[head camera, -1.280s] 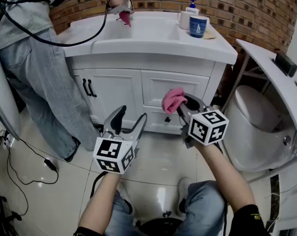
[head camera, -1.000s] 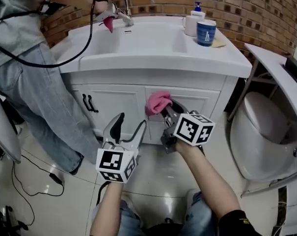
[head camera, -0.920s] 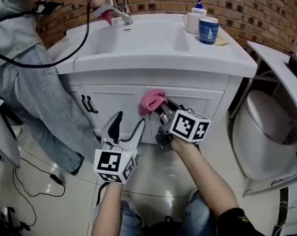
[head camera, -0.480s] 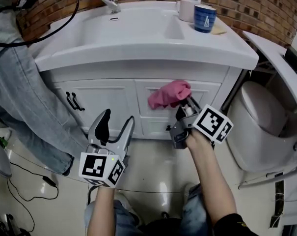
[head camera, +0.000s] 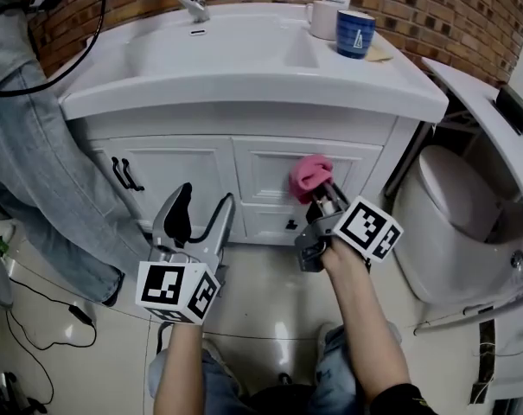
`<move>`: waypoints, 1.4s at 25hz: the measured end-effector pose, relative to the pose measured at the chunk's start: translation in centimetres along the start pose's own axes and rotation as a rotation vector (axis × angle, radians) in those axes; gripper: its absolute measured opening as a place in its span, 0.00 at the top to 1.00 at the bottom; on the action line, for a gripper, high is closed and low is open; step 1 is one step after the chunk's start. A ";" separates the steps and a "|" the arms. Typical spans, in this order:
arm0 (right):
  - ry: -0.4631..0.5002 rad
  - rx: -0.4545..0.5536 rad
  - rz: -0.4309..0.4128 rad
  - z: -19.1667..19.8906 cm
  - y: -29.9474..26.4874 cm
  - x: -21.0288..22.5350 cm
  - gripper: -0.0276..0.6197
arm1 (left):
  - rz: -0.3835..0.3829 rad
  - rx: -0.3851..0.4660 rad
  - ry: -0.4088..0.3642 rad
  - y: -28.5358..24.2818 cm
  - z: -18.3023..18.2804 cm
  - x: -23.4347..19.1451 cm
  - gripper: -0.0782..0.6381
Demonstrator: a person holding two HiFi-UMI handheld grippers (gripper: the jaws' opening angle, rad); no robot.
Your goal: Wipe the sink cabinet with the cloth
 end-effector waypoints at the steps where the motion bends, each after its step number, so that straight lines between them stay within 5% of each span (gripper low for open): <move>1: -0.007 -0.051 -0.044 1.9 -1.3 -0.8 0.88 | -0.024 -0.003 -0.006 0.2 0.0 -0.4 0.47; 7: -0.186 -0.200 -0.192 10.2 -7.7 -2.9 0.88 | -0.100 -0.078 -0.113 1.3 1.0 -2.3 0.48; 10: -0.243 -0.189 -0.162 11.2 -8.4 -2.7 0.88 | -0.073 -0.103 -0.111 1.2 1.6 -2.2 0.48; 15: -0.079 0.000 0.026 3.2 -3.4 0.1 0.88 | 0.007 -0.091 -0.085 0.1 1.6 -0.3 0.47; 21: -0.073 0.240 0.220 -6.2 4.8 5.0 0.88 | 0.038 -0.031 -0.045 -1.0 0.1 1.7 0.47; 25: -0.071 0.297 0.250 -7.9 6.3 6.4 0.88 | 0.052 -0.017 -0.027 -1.8 -0.1 3.2 0.47; 29: -0.055 0.118 0.151 -3.7 2.9 4.4 0.88 | 0.021 -0.018 -0.014 -1.9 0.1 2.4 0.47; 35: 0.059 -0.311 -0.035 9.7 -3.5 -1.0 0.88 | -0.085 -0.018 0.023 -0.5 0.4 -1.3 0.47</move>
Point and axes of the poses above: the fingertips, and each gripper's own axes: y backward along the fingers, x to its right, z out of its underside, the point moved 6 cm from there along y, backward along the fingers, and after that the axes turned 13 degrees about -y, right-handed, at the moved point
